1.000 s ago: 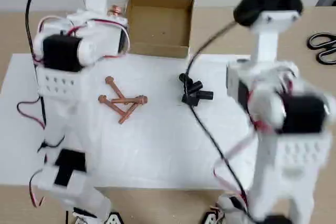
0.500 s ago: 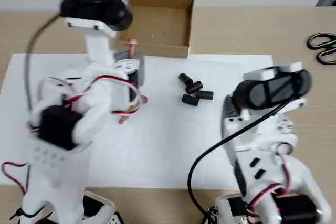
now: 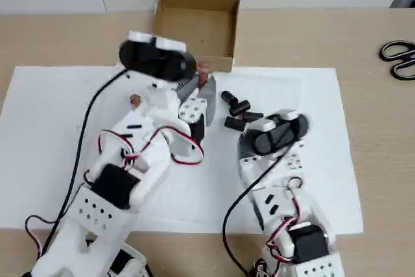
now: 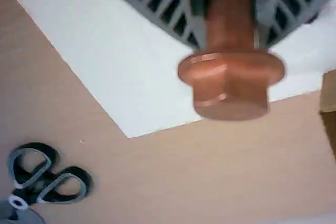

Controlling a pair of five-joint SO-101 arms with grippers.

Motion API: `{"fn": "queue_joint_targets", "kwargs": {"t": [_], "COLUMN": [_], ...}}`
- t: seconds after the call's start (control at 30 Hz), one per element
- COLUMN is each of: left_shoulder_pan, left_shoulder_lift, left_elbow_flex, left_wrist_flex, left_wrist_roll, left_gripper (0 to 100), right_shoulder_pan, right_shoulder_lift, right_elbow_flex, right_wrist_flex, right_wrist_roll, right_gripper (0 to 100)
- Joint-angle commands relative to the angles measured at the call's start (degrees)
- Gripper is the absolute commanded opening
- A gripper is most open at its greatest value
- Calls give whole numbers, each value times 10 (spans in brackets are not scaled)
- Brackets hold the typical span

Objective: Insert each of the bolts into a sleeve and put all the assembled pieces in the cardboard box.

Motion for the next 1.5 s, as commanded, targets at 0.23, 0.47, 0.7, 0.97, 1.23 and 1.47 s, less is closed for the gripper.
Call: {"fn": "queue_joint_targets", "kwargs": {"t": [0.23,0.47,0.7,0.97,1.23,1.47], "left_shoulder_pan": [35,34,39,69,76,74], "left_shoulder_lift": [-99,-135,-135,-134,-134,-134], "left_elbow_flex": [109,201,243,301,315,316], "left_wrist_flex": [-75,-194,-316,-365,-367,-391], "left_wrist_roll": [4,3,4,5,6,6], "left_gripper": [6,6,6,6,6,6], "right_shoulder_pan": [-88,-87,-88,-90,-90,-110], "right_shoulder_lift": [-21,-28,-29,-29,-29,-29], "right_elbow_flex": [6,6,6,4,-12,-12], "right_wrist_flex": [-26,-23,-23,-26,-22,-22], "right_wrist_roll": [5,5,4,4,-40,-40], "right_gripper": [4,4,4,4,4,4]}}
